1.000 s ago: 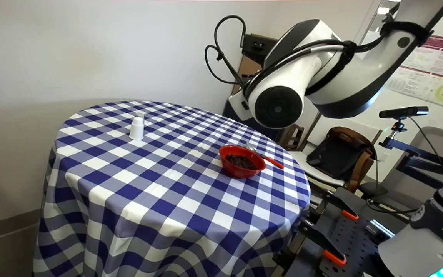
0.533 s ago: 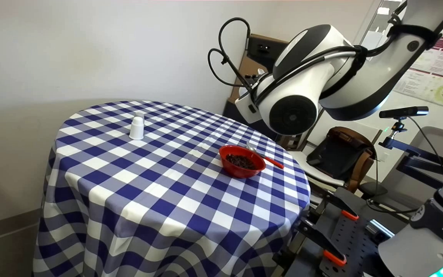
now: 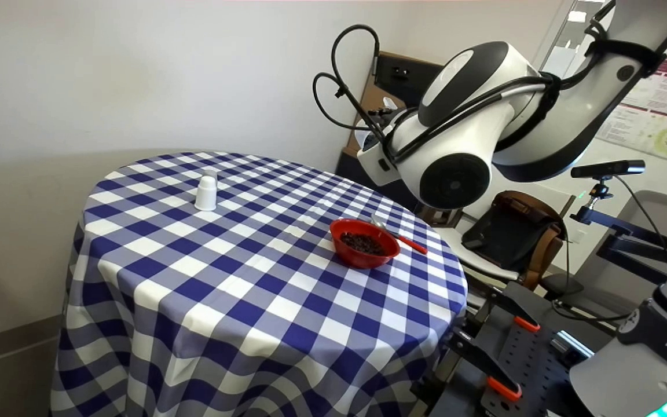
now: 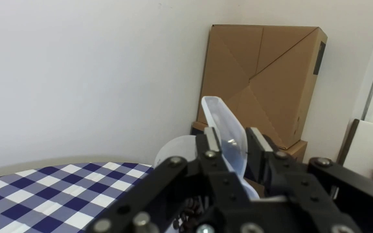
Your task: Pour some contents from the clear jar into the orange bowl
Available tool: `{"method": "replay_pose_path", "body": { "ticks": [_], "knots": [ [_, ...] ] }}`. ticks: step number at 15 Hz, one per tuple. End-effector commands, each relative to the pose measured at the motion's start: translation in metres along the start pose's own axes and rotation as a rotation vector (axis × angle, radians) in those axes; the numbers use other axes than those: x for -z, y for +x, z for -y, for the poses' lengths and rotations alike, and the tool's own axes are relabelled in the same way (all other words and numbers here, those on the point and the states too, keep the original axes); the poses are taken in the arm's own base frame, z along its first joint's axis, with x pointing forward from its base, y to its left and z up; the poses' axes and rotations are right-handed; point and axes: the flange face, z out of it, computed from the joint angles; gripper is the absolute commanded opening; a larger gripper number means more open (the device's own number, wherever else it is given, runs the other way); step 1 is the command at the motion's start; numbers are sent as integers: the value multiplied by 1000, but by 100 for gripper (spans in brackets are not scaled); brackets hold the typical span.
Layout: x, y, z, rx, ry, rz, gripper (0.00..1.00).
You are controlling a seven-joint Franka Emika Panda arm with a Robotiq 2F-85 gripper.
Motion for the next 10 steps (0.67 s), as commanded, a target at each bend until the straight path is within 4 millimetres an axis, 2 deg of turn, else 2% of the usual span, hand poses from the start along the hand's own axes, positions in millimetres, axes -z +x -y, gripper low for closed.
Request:
{"method": "replay_pose_path", "body": {
  "ticks": [1, 10],
  "knots": [
    [-2, -4, 8, -12, -38, 19, 7],
    [-6, -4, 11, -10, -89, 47, 7]
  ]
}}
